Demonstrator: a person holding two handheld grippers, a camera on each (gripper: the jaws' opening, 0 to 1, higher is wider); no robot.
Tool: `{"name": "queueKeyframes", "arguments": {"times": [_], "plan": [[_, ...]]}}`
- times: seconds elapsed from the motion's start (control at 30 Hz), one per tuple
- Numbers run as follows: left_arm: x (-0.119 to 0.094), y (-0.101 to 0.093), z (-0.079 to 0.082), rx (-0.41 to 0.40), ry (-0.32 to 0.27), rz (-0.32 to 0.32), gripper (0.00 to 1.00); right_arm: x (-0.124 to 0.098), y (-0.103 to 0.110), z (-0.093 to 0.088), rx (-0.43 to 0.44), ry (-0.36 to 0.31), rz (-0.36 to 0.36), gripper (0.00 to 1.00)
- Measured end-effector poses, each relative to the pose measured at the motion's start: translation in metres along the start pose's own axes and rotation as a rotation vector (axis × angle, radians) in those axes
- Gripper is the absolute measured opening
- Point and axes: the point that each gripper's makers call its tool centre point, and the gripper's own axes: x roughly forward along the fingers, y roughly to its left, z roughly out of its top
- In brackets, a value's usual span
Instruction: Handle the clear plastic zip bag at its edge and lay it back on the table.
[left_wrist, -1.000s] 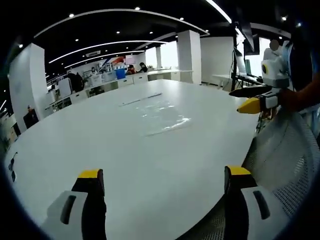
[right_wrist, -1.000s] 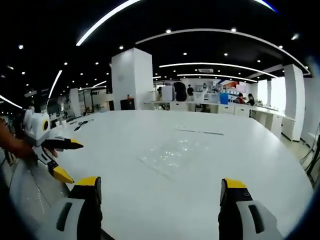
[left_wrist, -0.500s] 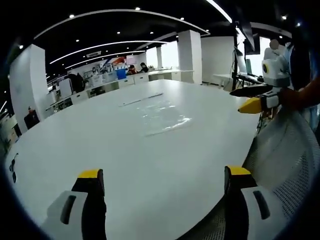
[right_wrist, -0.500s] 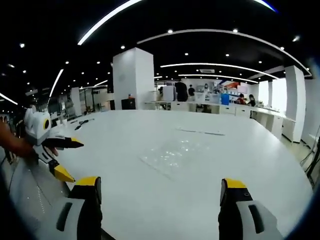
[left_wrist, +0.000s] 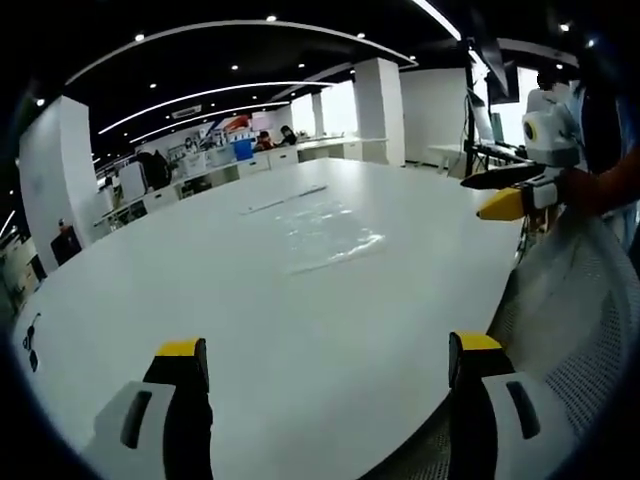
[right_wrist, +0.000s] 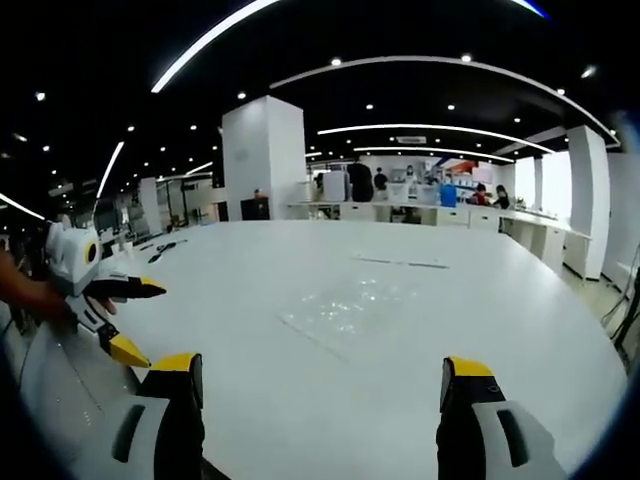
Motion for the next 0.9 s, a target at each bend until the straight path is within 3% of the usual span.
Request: {"name": "queueKeyframes", "arguments": {"times": [0.9], "plan": [[0.0009, 0.0019, 0.0034, -0.024, -0.012, -0.010, 0.99, 0.0017, -0.0010, -0.0022, -0.063, 0.025, -0.028, 0.99]]}}
